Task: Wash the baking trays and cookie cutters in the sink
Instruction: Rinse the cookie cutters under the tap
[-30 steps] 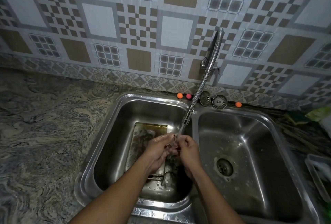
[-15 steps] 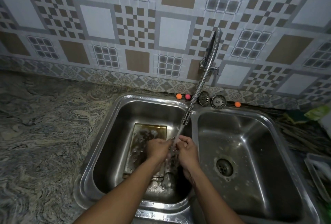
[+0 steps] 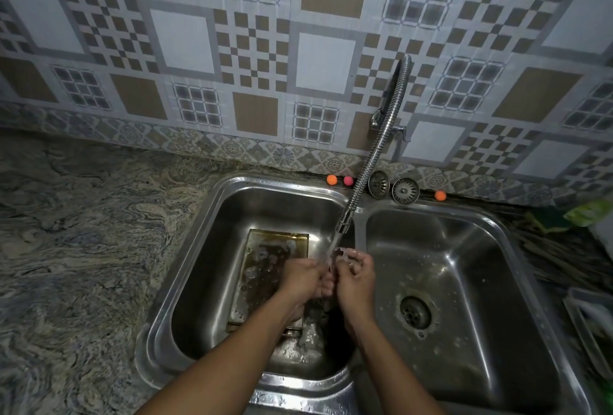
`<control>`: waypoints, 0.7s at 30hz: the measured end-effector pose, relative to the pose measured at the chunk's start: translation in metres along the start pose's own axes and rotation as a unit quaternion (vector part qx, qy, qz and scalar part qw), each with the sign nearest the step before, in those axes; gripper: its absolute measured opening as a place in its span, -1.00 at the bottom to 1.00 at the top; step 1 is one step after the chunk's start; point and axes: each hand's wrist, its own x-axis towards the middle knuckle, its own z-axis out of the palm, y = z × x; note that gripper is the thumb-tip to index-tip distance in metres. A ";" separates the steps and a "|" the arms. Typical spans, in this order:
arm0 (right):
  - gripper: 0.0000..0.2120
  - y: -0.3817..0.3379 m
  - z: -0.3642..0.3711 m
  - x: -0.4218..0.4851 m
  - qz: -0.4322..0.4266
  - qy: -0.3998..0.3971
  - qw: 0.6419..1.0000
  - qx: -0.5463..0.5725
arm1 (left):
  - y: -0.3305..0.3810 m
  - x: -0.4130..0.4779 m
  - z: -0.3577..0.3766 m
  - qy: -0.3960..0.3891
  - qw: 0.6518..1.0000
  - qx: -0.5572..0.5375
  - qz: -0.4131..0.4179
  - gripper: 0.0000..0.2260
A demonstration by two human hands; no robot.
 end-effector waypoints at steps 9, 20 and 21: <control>-0.89 -0.012 0.002 -0.002 0.019 -0.007 0.999 0.045 | 0.001 -0.003 0.006 0.073 0.992 0.084 0.056 -0.60; -0.84 -0.015 0.017 -0.009 0.121 -0.067 0.988 0.063 | 0.011 -0.012 0.008 0.068 0.991 0.025 0.109 -0.63; -0.82 -0.015 0.017 -0.011 0.126 -0.062 0.989 0.045 | 0.011 -0.012 0.009 0.057 0.989 0.033 0.132 -0.67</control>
